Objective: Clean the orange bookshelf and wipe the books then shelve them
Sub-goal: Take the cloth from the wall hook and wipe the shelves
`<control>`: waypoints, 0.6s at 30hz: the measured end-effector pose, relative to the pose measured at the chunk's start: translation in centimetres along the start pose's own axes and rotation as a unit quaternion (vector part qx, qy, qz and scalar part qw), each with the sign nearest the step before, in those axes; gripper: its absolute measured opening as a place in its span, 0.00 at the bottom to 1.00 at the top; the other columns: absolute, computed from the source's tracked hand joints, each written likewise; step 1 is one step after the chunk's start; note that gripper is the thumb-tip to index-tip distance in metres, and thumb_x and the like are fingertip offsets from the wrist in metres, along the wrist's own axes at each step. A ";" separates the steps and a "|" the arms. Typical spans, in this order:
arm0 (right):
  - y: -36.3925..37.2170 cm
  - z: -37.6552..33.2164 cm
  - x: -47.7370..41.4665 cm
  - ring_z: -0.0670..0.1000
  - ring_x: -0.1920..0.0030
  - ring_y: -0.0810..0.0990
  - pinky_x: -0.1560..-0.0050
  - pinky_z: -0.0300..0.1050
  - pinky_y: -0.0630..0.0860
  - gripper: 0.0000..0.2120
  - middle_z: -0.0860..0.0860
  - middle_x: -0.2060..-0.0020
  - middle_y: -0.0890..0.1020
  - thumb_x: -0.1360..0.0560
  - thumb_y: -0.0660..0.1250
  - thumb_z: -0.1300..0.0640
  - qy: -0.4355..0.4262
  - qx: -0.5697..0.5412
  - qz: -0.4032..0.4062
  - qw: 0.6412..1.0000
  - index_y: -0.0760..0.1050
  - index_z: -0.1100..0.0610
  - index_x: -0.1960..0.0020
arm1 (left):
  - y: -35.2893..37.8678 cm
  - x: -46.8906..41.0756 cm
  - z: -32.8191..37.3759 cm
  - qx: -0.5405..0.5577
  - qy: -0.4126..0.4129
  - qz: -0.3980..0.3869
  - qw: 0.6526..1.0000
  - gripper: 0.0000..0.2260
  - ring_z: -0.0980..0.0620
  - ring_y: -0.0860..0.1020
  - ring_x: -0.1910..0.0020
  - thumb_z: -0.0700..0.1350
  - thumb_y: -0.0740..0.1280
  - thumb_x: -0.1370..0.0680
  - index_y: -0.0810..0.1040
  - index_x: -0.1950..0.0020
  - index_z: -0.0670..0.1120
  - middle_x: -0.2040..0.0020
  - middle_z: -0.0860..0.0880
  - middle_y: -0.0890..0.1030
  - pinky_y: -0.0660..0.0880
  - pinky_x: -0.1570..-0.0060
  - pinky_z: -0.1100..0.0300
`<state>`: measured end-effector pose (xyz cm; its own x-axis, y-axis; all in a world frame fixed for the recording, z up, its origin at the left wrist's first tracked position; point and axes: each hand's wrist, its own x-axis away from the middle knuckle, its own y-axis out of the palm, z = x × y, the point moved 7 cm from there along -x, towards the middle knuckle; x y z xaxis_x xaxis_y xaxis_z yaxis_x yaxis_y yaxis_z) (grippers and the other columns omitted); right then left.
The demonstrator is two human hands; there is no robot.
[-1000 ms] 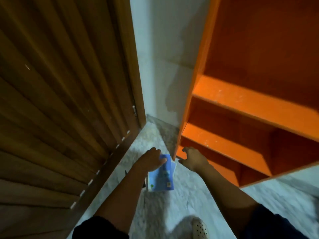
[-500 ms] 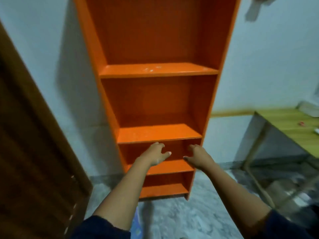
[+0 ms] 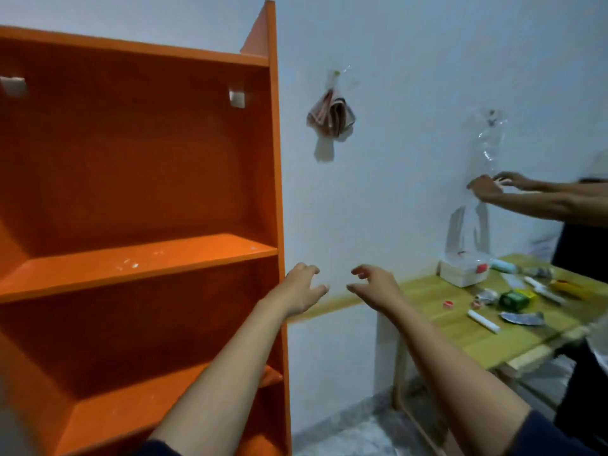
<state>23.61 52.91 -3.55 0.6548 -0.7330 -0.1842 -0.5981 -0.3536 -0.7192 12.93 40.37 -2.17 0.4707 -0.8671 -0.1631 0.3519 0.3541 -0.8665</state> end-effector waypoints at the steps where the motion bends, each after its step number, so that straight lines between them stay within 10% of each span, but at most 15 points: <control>1: -1.7 0.0 -2.3 0.53 0.40 0.75 0.51 0.39 0.68 0.19 0.56 0.40 0.77 0.27 0.69 0.56 -0.007 -0.013 0.011 1.000 0.74 0.57 0.37 | -0.7 -2.2 1.1 0.003 0.009 0.014 1.000 0.24 0.48 0.64 0.30 0.53 0.61 0.21 0.64 0.28 0.44 0.29 0.45 0.64 0.60 0.32 0.56; 18: -22.3 -9.9 -35.1 0.51 0.48 0.78 0.50 0.45 0.76 0.13 0.50 0.49 0.79 0.25 0.65 0.56 -0.262 -0.155 0.164 0.938 0.76 0.53 0.40 | -22.0 -33.0 9.7 0.051 0.075 0.403 0.911 0.15 0.53 0.70 0.42 0.46 0.59 0.19 0.71 0.34 0.43 0.36 0.44 0.70 0.57 0.54 0.74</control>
<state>9.41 80.72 25.62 0.5000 -0.4736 -0.7250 -0.8600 -0.3701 -0.3514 -2.47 64.58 26.86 0.4955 -0.3461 -0.7967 0.0179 0.9211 -0.3890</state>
